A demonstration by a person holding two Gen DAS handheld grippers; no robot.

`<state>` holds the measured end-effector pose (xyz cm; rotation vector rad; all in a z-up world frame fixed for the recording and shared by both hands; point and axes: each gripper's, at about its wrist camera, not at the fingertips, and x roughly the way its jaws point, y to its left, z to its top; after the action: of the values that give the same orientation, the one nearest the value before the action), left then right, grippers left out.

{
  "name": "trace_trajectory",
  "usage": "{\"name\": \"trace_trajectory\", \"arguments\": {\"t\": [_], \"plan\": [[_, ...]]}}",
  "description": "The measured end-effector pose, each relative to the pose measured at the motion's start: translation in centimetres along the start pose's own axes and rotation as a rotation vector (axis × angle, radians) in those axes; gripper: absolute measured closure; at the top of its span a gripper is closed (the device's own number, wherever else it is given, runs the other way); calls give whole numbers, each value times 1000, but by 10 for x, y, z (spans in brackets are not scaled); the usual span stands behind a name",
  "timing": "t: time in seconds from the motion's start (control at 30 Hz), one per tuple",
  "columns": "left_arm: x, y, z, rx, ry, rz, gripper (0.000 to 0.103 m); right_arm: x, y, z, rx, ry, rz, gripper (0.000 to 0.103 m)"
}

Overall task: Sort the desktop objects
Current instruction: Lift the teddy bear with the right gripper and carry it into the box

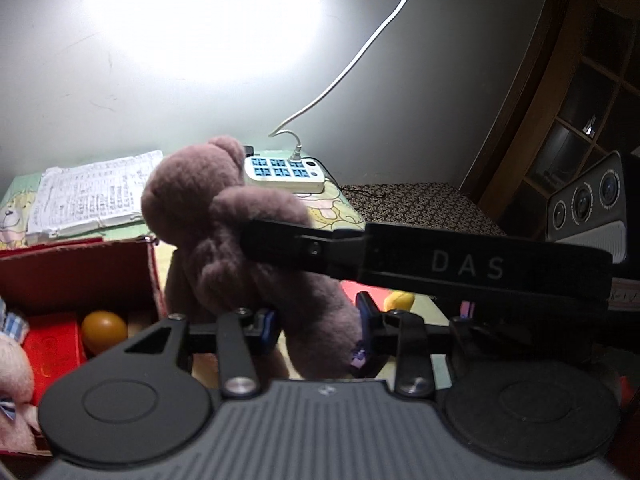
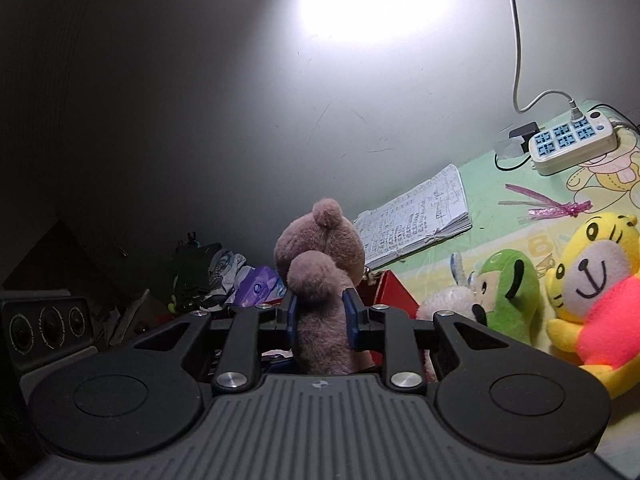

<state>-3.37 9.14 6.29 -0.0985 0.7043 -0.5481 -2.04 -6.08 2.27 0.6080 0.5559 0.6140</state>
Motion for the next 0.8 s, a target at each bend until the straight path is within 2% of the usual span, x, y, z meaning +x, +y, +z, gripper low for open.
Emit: {"name": "trace_trajectory", "arguments": {"t": [0.33,0.6,0.8], "plan": [[-37,56,-3,19,-40,77,69,56,32,-13,97,11,96,78],[-41,114,-23,-35,25,131,69,111,30,-37,252,98,112,78],[-32,140,-32,-50,75,144,70,130,27,-47,284,133,72,78]]}}
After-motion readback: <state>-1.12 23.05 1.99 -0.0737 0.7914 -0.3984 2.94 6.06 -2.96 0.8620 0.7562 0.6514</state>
